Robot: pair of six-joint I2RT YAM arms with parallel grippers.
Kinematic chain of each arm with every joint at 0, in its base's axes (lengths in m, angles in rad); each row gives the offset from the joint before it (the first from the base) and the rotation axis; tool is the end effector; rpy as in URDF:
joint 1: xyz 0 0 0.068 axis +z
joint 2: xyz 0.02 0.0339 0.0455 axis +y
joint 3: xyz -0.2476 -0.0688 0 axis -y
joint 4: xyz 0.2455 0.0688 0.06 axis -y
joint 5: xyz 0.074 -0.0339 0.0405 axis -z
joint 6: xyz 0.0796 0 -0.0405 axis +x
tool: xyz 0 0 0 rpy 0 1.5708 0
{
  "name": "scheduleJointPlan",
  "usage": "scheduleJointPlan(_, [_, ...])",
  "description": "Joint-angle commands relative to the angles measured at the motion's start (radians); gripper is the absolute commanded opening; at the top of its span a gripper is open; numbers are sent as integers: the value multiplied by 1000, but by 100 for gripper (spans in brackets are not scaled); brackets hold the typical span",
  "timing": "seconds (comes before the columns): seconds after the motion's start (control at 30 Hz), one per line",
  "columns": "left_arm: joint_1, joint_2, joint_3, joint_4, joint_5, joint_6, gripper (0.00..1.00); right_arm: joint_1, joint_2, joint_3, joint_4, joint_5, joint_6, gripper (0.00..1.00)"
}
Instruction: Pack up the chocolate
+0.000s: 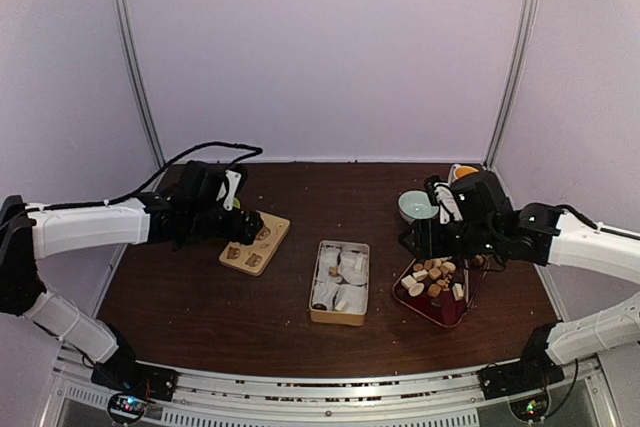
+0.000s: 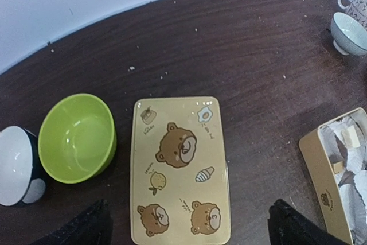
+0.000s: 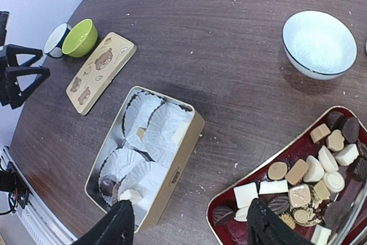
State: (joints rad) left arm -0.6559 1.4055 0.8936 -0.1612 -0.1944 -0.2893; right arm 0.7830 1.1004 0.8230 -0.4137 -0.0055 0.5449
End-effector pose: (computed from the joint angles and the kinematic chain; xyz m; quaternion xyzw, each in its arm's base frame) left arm 0.2801 -0.1961 0.1950 0.1220 0.8893 -0.1187 0.4243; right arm 0.1972 0.1969 0.2268 -0.1086 0.8983 0.2644 0.3338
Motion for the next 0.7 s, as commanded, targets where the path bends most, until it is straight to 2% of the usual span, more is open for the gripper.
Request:
scheduleJointPlan(0.0, [4,49,37,-133,61,-122,98,16,44,32,82,-27,-22,66])
scheduleJointPlan(0.27, [22,199,173,-282,29,-182,98,47,180,155,122,-139,-45,66])
scheduleJointPlan(0.47, [67,266,184,-278,77,-203,98,88,270,231,165,-158,-42,66])
scheduleJointPlan(0.67, [117,309,190,-251,150,-184,98,94,406,309,313,-256,50,64])
